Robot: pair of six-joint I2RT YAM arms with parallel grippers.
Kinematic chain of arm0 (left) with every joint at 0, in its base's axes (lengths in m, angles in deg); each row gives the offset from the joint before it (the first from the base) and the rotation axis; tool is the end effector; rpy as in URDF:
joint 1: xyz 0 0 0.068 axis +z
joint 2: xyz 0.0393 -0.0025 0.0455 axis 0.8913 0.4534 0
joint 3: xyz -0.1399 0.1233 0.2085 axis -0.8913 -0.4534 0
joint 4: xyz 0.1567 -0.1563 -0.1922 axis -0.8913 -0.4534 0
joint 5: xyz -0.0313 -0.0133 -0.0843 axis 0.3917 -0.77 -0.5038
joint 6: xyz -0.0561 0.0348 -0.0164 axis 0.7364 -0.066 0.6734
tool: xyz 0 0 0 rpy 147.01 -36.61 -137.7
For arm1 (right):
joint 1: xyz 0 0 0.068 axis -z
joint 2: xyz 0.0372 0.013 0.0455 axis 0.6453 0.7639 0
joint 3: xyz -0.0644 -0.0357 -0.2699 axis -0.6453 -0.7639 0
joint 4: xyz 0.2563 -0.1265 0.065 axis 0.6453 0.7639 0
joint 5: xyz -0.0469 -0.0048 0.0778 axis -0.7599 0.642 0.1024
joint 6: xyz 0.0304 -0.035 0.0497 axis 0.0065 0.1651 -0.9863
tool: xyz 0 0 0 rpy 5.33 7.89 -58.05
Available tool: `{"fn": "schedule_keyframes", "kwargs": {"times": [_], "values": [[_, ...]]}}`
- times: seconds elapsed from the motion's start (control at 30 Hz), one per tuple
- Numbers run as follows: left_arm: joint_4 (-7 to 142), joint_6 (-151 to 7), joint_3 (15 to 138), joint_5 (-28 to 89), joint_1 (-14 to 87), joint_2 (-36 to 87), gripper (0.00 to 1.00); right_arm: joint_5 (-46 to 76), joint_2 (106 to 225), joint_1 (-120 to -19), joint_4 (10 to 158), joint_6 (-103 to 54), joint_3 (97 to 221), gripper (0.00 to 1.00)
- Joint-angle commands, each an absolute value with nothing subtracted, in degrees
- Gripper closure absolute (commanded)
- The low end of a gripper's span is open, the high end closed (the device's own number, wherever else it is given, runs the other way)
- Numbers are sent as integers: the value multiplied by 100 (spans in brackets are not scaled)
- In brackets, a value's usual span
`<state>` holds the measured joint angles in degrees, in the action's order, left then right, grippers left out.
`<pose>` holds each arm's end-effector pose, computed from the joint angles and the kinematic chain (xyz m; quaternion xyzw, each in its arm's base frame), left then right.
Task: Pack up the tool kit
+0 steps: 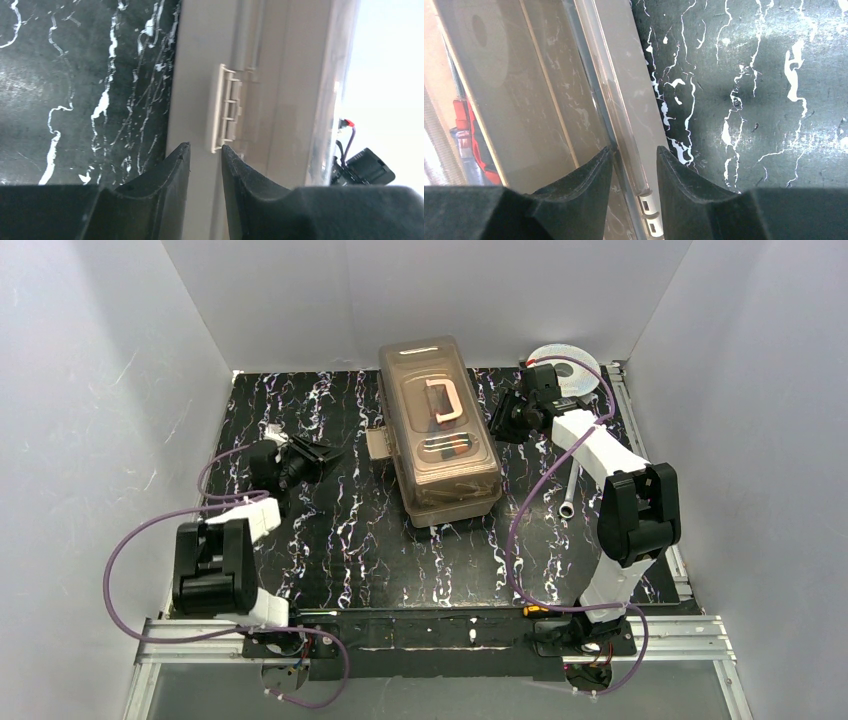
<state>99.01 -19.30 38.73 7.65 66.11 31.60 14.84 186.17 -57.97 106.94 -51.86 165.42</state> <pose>0.3324 -0.0105 0.1878 -0.2820 0.7245 -0.4826 0.4033 0.4268 0.1441 0.2532 0.1045 0.9115 0.2248 0.3281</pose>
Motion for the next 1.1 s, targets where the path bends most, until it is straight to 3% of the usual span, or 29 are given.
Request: {"fn": "schedule_keyframes", "kwargs": {"times": [0.0,0.47,0.77,1.07], "values": [[10610,-1638,3938,281,6647,3922,72,1584,18551,-5918,10659,-5131,16829,54],[13392,478,5523,-574,6191,7361,72,1682,18836,-5875,10705,-5113,17144,54],[13476,693,6061,-665,5610,7567,73,1838,18798,-5834,10527,-5146,16968,54],[15393,1891,6173,-481,5584,8062,75,1970,18771,-5821,10472,-5179,16899,54]]}}
